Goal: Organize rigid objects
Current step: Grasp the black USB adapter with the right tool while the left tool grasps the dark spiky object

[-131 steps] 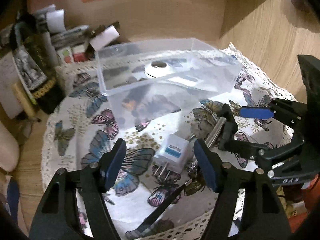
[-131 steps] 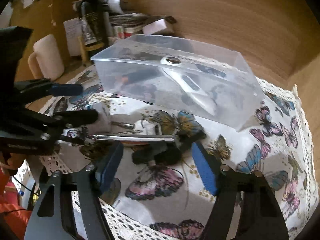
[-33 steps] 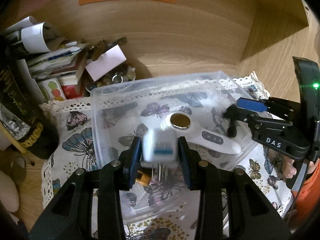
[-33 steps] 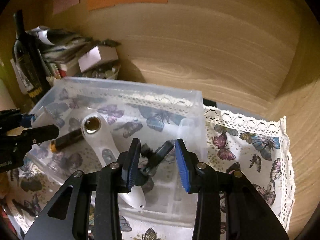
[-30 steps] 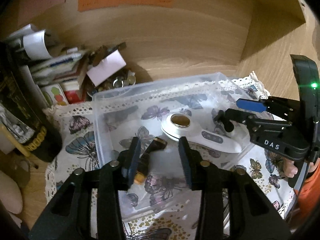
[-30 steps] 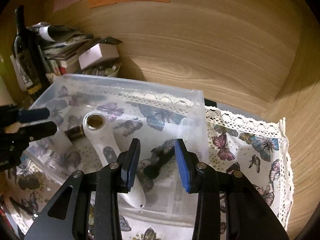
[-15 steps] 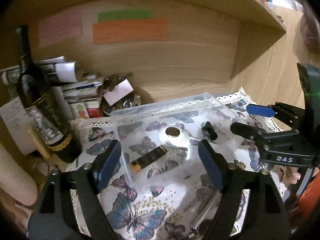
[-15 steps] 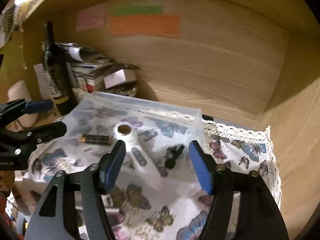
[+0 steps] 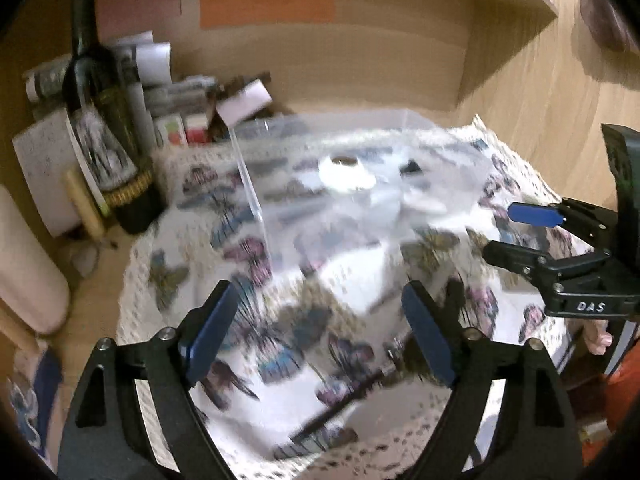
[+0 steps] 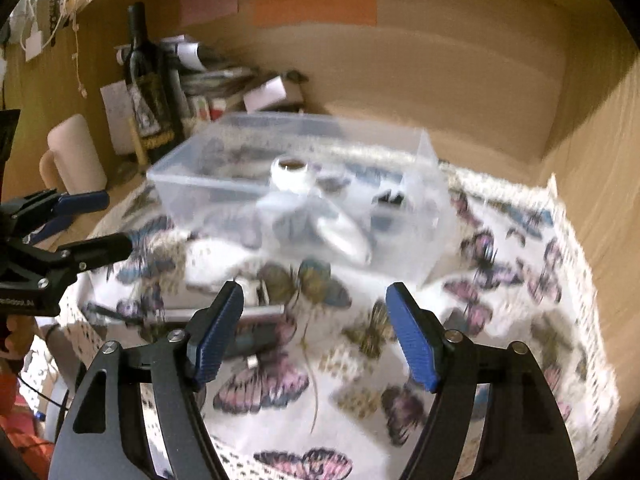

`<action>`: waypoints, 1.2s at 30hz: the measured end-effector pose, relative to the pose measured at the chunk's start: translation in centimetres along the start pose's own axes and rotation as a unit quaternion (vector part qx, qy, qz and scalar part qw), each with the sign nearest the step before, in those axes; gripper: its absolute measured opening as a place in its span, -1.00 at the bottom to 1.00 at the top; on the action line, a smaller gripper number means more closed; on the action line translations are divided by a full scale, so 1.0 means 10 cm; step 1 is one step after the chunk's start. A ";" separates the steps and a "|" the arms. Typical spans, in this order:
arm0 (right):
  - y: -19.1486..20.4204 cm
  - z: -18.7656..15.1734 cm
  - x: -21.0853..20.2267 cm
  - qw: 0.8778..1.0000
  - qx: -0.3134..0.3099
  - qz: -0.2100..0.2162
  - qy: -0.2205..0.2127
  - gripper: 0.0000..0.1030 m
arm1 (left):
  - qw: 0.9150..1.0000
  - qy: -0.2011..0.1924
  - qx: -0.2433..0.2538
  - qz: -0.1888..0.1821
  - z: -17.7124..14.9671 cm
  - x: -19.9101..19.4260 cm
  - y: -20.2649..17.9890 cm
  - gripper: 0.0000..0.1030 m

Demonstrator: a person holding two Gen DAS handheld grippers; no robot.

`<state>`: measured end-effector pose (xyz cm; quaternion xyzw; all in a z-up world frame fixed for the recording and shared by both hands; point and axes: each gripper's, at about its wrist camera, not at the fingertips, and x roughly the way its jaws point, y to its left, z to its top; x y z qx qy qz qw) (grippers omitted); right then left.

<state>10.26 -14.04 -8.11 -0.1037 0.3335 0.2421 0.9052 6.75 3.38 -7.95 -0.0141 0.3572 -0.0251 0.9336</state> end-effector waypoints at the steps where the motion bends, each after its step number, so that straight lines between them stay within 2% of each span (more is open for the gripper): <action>1: 0.00 -0.05 0.02 1.000 0.004 0.003 0.006 0.38 | 1.000 0.004 -0.001 -0.004 -0.05 0.01 -0.02 0.64; 2: 0.00 -0.09 0.04 1.000 0.008 0.008 0.012 0.38 | 1.000 0.006 0.002 -0.006 -0.10 0.02 -0.06 0.61; 5: 0.03 -0.18 0.12 0.999 0.007 0.018 0.030 0.38 | 1.000 0.002 0.013 0.003 -0.20 0.00 -0.16 0.17; 7: 0.07 -0.23 0.18 0.999 0.001 0.025 0.045 0.38 | 1.000 0.003 0.009 -0.010 -0.23 0.00 -0.18 0.05; 9: 0.13 -0.25 0.24 0.998 -0.009 0.034 0.055 0.38 | 1.000 0.004 0.002 -0.025 -0.25 -0.01 -0.21 -0.15; 11: 0.20 -0.25 0.28 0.997 -0.022 0.045 0.062 0.38 | 0.999 0.003 0.001 -0.035 -0.27 -0.03 -0.25 -0.23; 15: 0.31 -0.21 0.36 0.995 -0.041 0.062 0.072 0.34 | 0.999 0.003 0.004 -0.054 -0.31 -0.07 -0.35 -0.28; 17: 0.36 -0.21 0.42 0.994 -0.053 0.058 0.078 0.07 | 0.998 0.004 0.007 -0.062 -0.33 -0.07 -0.40 -0.29; 18: 0.37 -0.21 0.43 0.994 -0.060 0.054 0.076 0.04 | 0.998 0.006 0.008 -0.066 -0.33 -0.06 -0.43 -0.29; 19: 0.38 -0.21 0.42 0.994 -0.063 0.054 0.073 -0.14 | 0.998 0.007 0.010 -0.069 -0.34 -0.05 -0.45 -0.29; 20: 0.39 -0.22 0.40 0.994 -0.065 0.057 0.072 -0.19 | 0.997 0.010 0.013 -0.072 -0.34 -0.04 -0.47 -0.30; 25: 0.26 -0.31 0.31 0.996 -0.048 0.046 0.061 -0.19 | 0.996 0.026 0.028 -0.081 -0.35 0.09 -0.62 -0.30; 31: 0.01 -0.39 0.10 0.998 -0.011 0.035 0.042 -0.19 | 0.996 0.045 0.028 -0.066 -0.35 0.32 -0.68 -0.30; 33: -0.03 -0.40 0.05 0.999 -0.004 0.033 0.036 -0.19 | 0.997 0.036 0.031 -0.056 -0.35 0.35 -0.69 -0.45; 36: -0.07 -0.42 0.01 0.999 0.000 0.032 0.030 -0.19 | 0.998 0.030 0.029 -0.053 -0.33 0.35 -0.70 -0.46</action>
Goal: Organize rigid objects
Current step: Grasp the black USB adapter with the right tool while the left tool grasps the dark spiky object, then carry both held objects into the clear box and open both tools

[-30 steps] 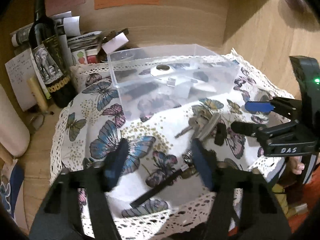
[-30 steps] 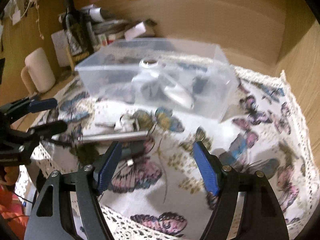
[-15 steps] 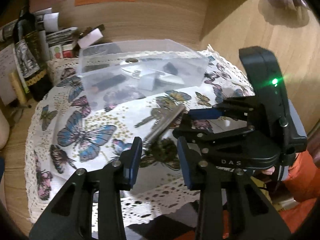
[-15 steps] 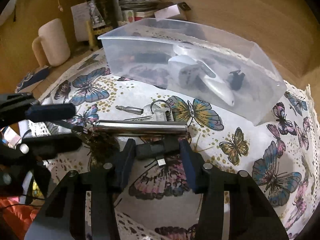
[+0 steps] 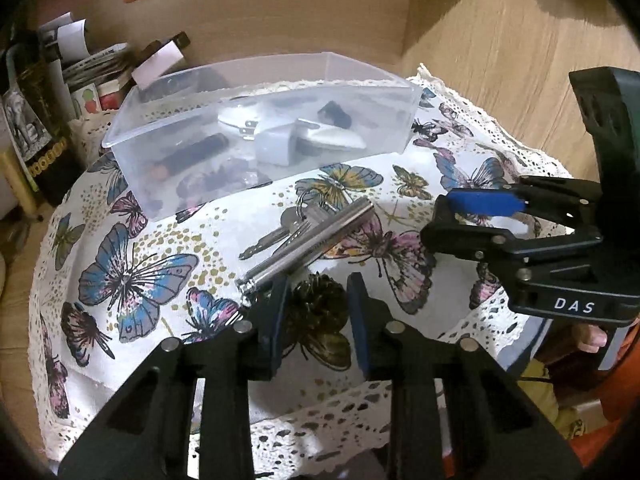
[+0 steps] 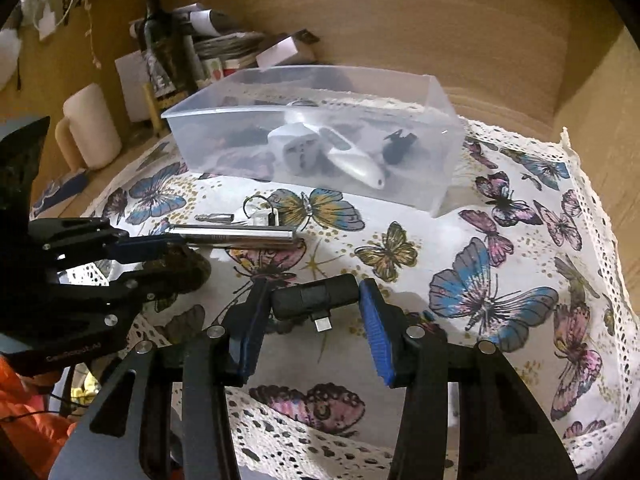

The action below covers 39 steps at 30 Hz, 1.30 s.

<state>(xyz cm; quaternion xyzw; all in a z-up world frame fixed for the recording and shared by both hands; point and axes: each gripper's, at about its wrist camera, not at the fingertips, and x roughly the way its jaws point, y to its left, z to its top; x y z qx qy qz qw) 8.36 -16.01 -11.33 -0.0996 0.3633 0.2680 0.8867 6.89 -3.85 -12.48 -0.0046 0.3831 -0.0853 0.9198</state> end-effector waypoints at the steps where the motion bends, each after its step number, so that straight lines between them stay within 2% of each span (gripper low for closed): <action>1: 0.00 0.01 0.00 1.000 0.000 0.000 -0.003 -0.19 | 1.000 -0.001 0.000 0.001 0.00 0.00 0.00 -0.46; 7: 0.00 0.11 -0.08 1.000 -0.005 0.004 -0.024 -0.19 | 1.000 -0.024 -0.008 0.007 0.10 -0.16 0.06 -0.53; 13: 0.03 0.30 -0.14 0.999 -0.012 -0.001 -0.052 -0.19 | 0.998 -0.063 -0.015 0.014 0.29 -0.35 0.16 -0.53; 20: 0.03 0.58 -0.22 0.996 -0.016 -0.013 -0.089 -0.19 | 0.994 -0.101 -0.024 0.025 0.58 -0.52 0.35 -0.53; 25: -0.04 0.81 -0.23 0.994 -0.012 -0.017 -0.106 -0.19 | 0.993 -0.113 -0.029 0.034 0.78 -0.53 0.48 -0.53; 32: -0.13 1.10 -0.14 0.993 -0.011 -0.030 -0.112 -0.19 | 0.992 -0.108 -0.043 0.040 1.01 -0.41 0.68 -0.53; 39: -0.28 1.26 0.20 0.996 0.003 -0.039 -0.079 -0.19 | 0.995 -0.074 -0.057 0.028 1.16 -0.10 0.85 -0.53</action>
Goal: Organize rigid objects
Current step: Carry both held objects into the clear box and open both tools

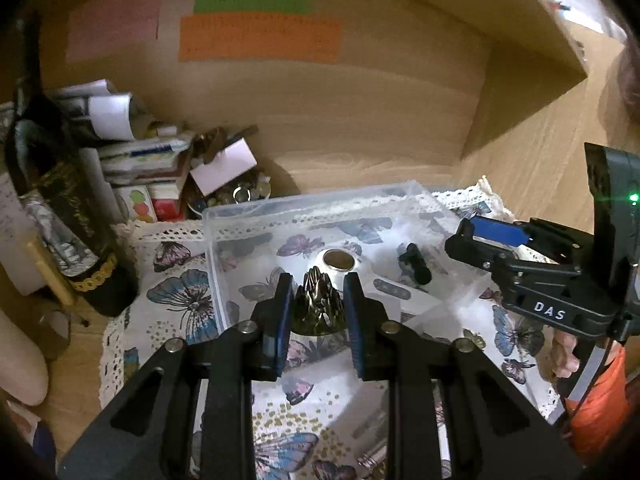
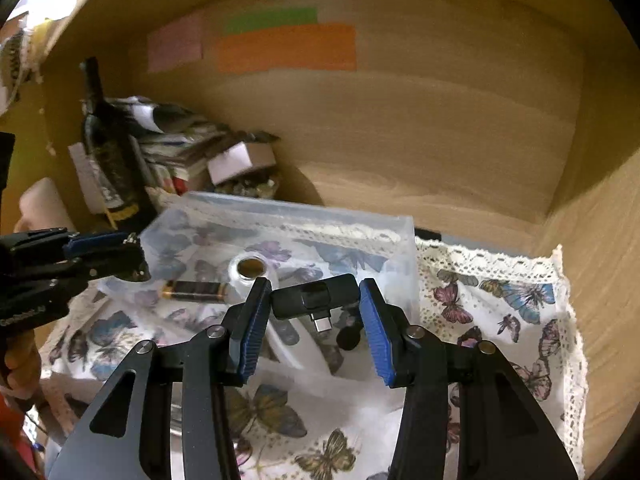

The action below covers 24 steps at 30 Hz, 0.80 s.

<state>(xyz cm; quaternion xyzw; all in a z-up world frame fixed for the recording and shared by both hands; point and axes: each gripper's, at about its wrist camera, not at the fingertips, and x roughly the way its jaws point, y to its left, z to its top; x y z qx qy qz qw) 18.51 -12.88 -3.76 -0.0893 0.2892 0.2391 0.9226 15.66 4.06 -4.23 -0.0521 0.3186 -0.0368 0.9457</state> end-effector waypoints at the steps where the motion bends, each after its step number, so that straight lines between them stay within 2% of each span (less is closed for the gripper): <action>1: -0.02 -0.01 0.07 1.000 0.002 -0.001 0.008 -0.19 | 1.000 0.008 0.000 -0.001 0.00 0.06 0.02 -0.53; 9: -0.10 -0.07 0.46 0.998 0.009 -0.009 0.055 -0.19 | 0.999 0.042 -0.001 -0.007 -0.03 0.35 0.07 -0.53; 16: -0.08 -0.06 0.48 0.998 0.005 -0.013 0.058 -0.17 | 0.998 0.062 -0.010 -0.004 -0.06 0.42 0.10 -0.52; 19: -0.07 -0.06 0.43 0.998 0.007 -0.008 0.058 0.08 | 0.998 0.058 -0.006 -0.007 -0.05 0.35 0.07 -0.51; 24: 0.03 -0.05 0.23 0.999 -0.006 -0.006 0.041 0.14 | 0.999 0.038 0.005 -0.004 -0.05 0.12 0.00 -0.11</action>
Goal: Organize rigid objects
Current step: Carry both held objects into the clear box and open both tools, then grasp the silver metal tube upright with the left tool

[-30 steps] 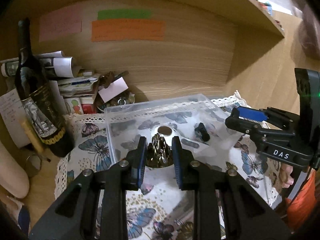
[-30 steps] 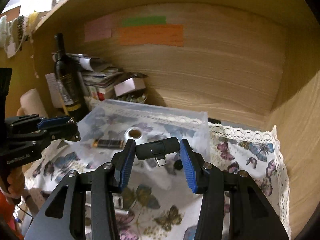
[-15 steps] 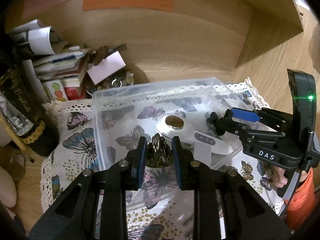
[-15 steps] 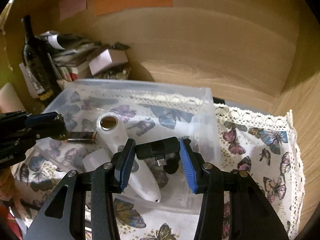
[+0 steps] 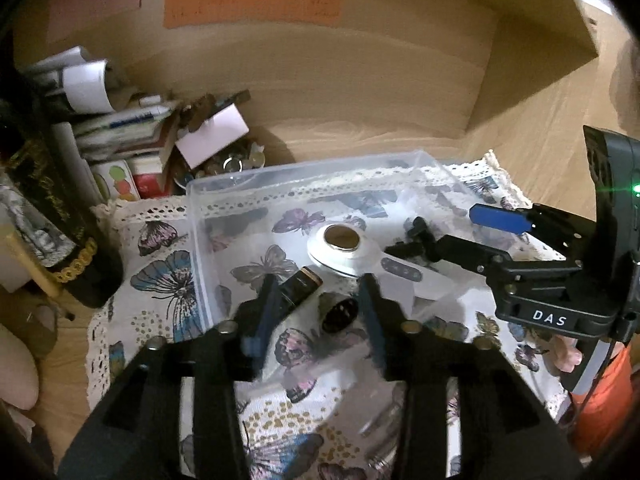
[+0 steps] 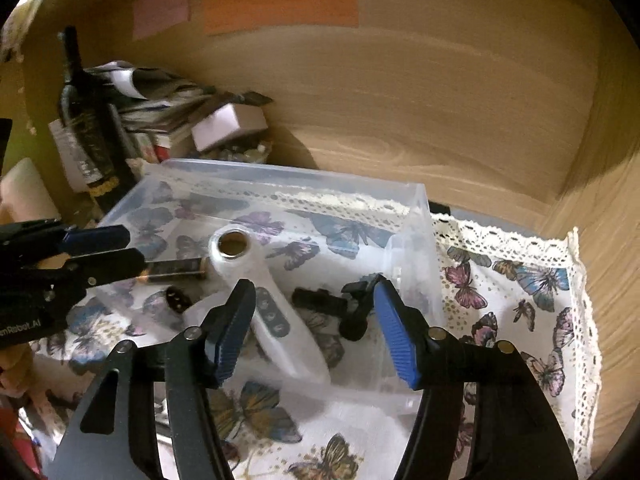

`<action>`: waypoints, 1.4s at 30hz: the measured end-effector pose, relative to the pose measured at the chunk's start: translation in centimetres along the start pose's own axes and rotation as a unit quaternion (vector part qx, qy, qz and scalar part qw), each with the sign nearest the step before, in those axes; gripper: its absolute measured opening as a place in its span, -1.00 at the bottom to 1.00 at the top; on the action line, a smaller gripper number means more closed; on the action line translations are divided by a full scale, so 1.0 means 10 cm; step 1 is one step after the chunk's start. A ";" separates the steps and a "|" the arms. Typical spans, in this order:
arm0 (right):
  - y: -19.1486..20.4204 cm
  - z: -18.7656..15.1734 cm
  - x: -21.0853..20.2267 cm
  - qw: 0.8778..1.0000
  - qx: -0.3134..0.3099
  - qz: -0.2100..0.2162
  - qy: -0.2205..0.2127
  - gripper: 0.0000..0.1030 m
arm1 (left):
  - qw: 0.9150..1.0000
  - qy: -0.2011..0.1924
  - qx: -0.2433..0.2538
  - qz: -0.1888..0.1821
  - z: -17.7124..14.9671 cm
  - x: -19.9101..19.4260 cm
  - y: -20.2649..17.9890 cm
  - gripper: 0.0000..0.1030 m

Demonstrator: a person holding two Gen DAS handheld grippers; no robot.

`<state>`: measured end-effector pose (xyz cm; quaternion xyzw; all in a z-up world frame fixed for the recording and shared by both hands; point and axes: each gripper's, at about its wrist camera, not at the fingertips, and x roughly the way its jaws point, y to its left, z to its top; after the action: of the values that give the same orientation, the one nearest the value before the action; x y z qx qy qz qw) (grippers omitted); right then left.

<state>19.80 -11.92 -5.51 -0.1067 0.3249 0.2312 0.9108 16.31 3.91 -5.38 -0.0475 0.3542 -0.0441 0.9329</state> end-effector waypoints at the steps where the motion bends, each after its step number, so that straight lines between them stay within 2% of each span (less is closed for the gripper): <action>1: 0.02 -0.01 -0.06 1.000 -0.003 0.001 -0.005 0.14 | 1.000 -0.006 0.004 0.002 -0.02 -0.06 -0.02 -0.06; 6: 0.11 -0.07 -0.29 1.000 -0.012 0.008 -0.019 0.21 | 1.000 -0.017 0.023 0.007 -0.13 -0.24 -0.13 0.02; 8: 0.11 -0.13 -0.37 1.000 -0.011 0.008 -0.025 0.38 | 0.999 -0.014 0.030 0.001 -0.18 -0.28 -0.19 0.02; 13: 0.07 -0.30 -0.53 1.000 -0.006 0.006 -0.029 0.38 | 0.998 0.006 0.053 -0.022 -0.44 -0.25 -0.44 0.01; 15: 0.04 -0.37 -0.57 1.000 0.000 0.006 -0.026 0.38 | 0.997 0.021 0.060 -0.033 -0.54 -0.18 -0.53 -0.16; 22: -0.07 -0.61 -0.60 1.000 0.020 0.008 -0.011 0.38 | 0.991 0.087 0.084 -0.054 -0.83 0.15 -0.77 -0.47; 28: -0.08 -0.78 -0.56 1.000 0.025 0.011 0.006 0.38 | 0.989 0.091 0.105 -0.058 -0.93 0.12 -0.86 -0.56; 30: -0.07 -0.81 -0.54 1.000 0.024 0.013 0.010 0.38 | 0.986 0.098 0.119 -0.057 -0.98 0.14 -0.92 -0.70; 34: -0.03 -0.83 -0.51 0.999 0.023 0.021 0.015 0.38 | 0.986 0.085 0.137 -0.040 -1.03 0.07 -0.98 -0.71; 42: 0.25 -0.79 -0.38 0.998 -0.012 0.048 0.033 0.38 | 0.997 0.042 0.069 -0.020 -0.97 -0.28 -0.55 -0.71</action>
<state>11.66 -13.76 -9.29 -0.1094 0.3563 0.2745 0.8864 7.46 -1.73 -10.12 0.0122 0.3883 -0.0890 0.9172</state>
